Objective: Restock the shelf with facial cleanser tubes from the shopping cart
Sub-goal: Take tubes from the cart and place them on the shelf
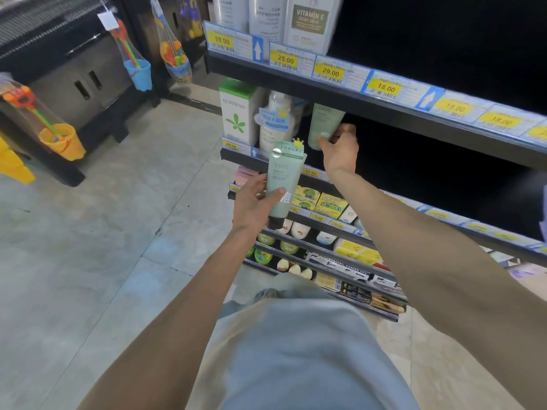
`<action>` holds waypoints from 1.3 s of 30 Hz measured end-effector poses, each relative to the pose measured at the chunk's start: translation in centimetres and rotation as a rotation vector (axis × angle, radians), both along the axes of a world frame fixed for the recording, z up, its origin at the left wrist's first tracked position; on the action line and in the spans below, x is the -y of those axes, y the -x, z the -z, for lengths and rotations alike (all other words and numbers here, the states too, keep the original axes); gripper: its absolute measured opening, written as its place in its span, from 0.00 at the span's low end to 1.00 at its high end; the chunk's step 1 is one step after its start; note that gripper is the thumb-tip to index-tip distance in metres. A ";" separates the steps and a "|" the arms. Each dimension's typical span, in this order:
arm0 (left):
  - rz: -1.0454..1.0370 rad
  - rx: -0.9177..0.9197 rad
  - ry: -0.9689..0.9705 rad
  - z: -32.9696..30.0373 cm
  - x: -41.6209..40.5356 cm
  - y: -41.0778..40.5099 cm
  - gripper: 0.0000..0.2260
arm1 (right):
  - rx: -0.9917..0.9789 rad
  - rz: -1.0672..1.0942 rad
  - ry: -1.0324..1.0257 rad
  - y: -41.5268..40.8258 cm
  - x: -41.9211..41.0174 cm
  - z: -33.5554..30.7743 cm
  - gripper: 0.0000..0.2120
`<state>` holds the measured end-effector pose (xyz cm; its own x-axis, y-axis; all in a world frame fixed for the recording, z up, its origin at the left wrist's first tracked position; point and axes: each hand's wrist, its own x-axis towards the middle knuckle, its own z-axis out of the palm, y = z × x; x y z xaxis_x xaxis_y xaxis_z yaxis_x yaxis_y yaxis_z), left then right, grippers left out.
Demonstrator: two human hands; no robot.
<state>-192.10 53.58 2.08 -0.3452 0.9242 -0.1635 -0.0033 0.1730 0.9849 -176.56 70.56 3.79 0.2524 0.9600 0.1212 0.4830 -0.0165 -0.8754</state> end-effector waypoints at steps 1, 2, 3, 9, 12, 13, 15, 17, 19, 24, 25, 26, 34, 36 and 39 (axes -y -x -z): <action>-0.001 0.002 -0.006 0.0 0.0 0.1 0.20 | 0.009 0.000 -0.004 0.1 -0.2 -0.1 0.18; -0.003 0.007 -0.011 -0.1 0.0 0.1 0.20 | 0.015 -0.001 -0.006 0.1 -0.4 -0.1 0.18; -0.005 0.009 -0.015 -0.1 0.0 0.2 0.19 | 0.020 -0.002 -0.004 0.2 -0.6 -0.1 0.18; -0.001 0.010 -0.021 -0.7 0.2 0.8 0.19 | 0.053 -0.013 0.018 0.2 -1.3 -0.1 0.20; 0.011 0.014 -0.031 -1.1 0.5 1.0 0.19 | 0.026 -0.029 0.062 0.0 -0.5 -0.4 0.26; 0.015 0.014 -0.034 -1.2 0.7 1.1 0.19 | 0.001 -0.030 0.060 -0.2 0.1 -0.6 0.28; 0.015 0.022 -0.037 -1.4 0.8 1.1 0.19 | -0.046 -0.034 0.018 -0.7 2.1 -1.3 0.28; 0.013 0.021 -0.041 -1.6 1.0 1.0 0.18 | -0.078 -0.071 -0.038 -1.4 4.9 -2.0 0.22; 0.002 0.005 -0.047 -2.0 1.1 0.7 0.18 | -0.150 -0.168 -0.039 -2.1 7.6 -2.8 0.15; 0.060 -0.020 -0.050 -2.8 0.8 -0.7 0.17 | -0.370 -0.467 0.181 -2.2 12.3 -5.0 0.14; 0.069 -0.018 -0.056 -2.9 0.7 -1.1 0.16 | -0.380 -0.482 0.193 -2.2 12.6 -5.3 0.14; 0.071 -0.012 -0.061 -3.0 0.7 -1.5 0.16 | -0.386 -0.483 0.197 -2.2 12.9 -5.6 0.14; 0.139 -0.036 -0.128 -3.4 0.7 -2.2 0.16 | -0.453 -0.376 0.130 -3.5 12.7 -6.6 0.11; 0.074 -0.097 -0.091 -3.6 0.3 -1.4 0.17 | -0.536 -0.293 0.075 -3.9 12.2 -6.8 0.11; 0.060 -0.210 -0.071 -3.4 -0.6 -0.2 0.16 | -0.618 -0.197 0.040 -4.2 11.1 -6.5 0.12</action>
